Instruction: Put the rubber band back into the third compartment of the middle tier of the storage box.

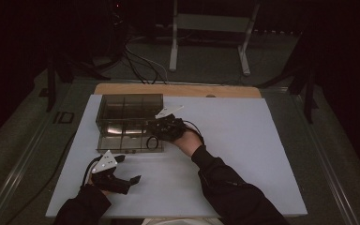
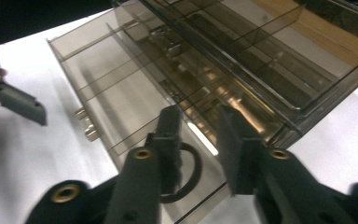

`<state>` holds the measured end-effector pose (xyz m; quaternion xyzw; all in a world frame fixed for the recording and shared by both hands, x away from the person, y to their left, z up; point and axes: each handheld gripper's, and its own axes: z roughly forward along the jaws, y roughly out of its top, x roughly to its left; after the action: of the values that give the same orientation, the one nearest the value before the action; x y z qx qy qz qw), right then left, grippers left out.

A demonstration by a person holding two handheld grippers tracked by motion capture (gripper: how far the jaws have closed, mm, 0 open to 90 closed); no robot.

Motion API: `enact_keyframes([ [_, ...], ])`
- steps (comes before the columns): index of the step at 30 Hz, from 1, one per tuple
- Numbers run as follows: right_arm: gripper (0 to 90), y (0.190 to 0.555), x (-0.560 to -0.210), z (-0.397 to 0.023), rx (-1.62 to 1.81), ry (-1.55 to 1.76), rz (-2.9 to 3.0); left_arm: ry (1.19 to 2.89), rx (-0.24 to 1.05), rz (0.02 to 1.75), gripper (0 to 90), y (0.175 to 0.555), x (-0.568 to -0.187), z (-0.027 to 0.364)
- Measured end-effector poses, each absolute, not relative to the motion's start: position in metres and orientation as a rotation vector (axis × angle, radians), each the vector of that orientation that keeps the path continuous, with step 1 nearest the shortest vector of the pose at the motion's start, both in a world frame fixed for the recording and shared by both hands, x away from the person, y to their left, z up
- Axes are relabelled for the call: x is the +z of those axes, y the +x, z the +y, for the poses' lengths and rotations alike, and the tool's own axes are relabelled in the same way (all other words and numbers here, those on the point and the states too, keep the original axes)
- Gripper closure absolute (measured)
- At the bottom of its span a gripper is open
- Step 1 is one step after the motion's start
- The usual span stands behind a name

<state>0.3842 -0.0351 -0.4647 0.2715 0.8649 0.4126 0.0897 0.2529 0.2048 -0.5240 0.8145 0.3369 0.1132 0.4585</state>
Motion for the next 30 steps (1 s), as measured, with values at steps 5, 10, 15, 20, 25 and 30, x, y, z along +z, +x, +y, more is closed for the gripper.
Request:
enact_keyframes([
  [5, 42.2, 0.380, -0.460, -0.038, 1.257, 0.784, 2.566, 2.007, 0.280, 0.829, 0.8, 0.253, -0.524, 0.204],
  [10, 25.1, 0.374, -0.452, -0.047, 1.312, 0.796, 2.542, 2.007, 0.280, 0.832, 0.8, 0.253, -0.524, 0.205],
  [15, 12.5, 0.372, -0.447, -0.057, 1.340, 0.802, 2.539, 2.009, 0.281, 0.831, 0.8, 0.253, -0.524, 0.205],
  [20, 4.2, 0.371, -0.444, -0.072, 1.364, 0.829, 2.530, 2.014, 0.278, 0.833, 0.8, 0.253, -0.525, 0.205],
  [25, 1.0, 0.371, -0.442, -0.089, 1.379, 0.866, 2.504, 2.007, 0.280, 0.832, 0.8, 0.253, -0.525, 0.205],
  [30, 1.0, 0.367, -0.442, -0.103, 1.352, 0.855, 2.469, 2.018, 0.279, 0.828, 0.8, 0.253, -0.525, 0.204],
])
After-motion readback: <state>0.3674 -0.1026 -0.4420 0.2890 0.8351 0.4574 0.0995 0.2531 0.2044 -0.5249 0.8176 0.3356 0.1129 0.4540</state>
